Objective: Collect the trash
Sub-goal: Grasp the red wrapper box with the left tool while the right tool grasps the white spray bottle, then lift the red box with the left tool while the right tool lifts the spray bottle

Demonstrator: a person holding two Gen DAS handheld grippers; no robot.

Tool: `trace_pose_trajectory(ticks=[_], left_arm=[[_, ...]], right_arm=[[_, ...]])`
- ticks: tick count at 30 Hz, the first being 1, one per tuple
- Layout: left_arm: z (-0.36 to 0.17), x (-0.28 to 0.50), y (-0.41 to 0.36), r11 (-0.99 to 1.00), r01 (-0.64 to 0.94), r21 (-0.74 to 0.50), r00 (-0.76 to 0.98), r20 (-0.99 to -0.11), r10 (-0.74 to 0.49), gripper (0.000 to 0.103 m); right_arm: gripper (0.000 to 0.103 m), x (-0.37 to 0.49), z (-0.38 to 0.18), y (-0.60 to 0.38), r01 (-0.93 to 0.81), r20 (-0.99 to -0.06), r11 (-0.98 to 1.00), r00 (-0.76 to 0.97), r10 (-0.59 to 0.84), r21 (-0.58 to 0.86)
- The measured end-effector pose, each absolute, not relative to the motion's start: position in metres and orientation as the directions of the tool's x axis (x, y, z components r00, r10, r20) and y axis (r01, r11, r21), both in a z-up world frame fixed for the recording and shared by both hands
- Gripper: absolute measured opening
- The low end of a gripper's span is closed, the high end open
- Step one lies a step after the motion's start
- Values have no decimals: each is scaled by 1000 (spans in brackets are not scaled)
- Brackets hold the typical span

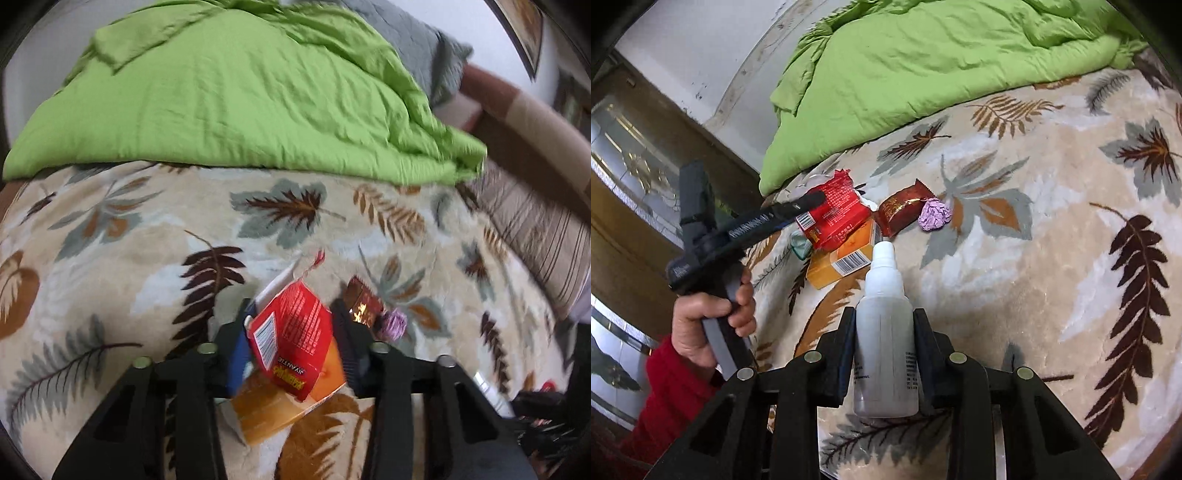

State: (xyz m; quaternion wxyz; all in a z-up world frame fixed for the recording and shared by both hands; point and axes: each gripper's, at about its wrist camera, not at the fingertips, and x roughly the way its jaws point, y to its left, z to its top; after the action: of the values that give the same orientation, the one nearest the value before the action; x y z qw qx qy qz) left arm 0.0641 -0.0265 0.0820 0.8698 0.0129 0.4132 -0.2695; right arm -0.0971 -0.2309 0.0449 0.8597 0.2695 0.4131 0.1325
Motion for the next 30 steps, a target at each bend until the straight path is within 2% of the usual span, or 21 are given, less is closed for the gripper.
trace_pose_trajectory(ticks=[3, 8, 11, 20, 30], left_arm=[[76, 55, -37, 846, 505, -170, 521, -722, -456, 12], [71, 40, -49, 856, 503, -116, 553, -719, -422, 10], [76, 29, -44, 864, 479, -154, 563, -702, -437, 6], [99, -53, -22, 871, 452, -192, 620, -634, -462, 5], [103, -132, 3, 923, 358, -144, 729, -574, -372, 6]], right_arm=[[33, -95, 44, -228, -9, -641, 821, 621, 452, 570], [33, -97, 46, -227, -10, -638, 830, 634, 437, 558], [33, -100, 48, -229, 2, -635, 838, 653, 412, 545], [33, -121, 70, -217, -21, -611, 900, 727, 313, 436], [33, -157, 88, -194, -88, -559, 934, 780, 281, 347]])
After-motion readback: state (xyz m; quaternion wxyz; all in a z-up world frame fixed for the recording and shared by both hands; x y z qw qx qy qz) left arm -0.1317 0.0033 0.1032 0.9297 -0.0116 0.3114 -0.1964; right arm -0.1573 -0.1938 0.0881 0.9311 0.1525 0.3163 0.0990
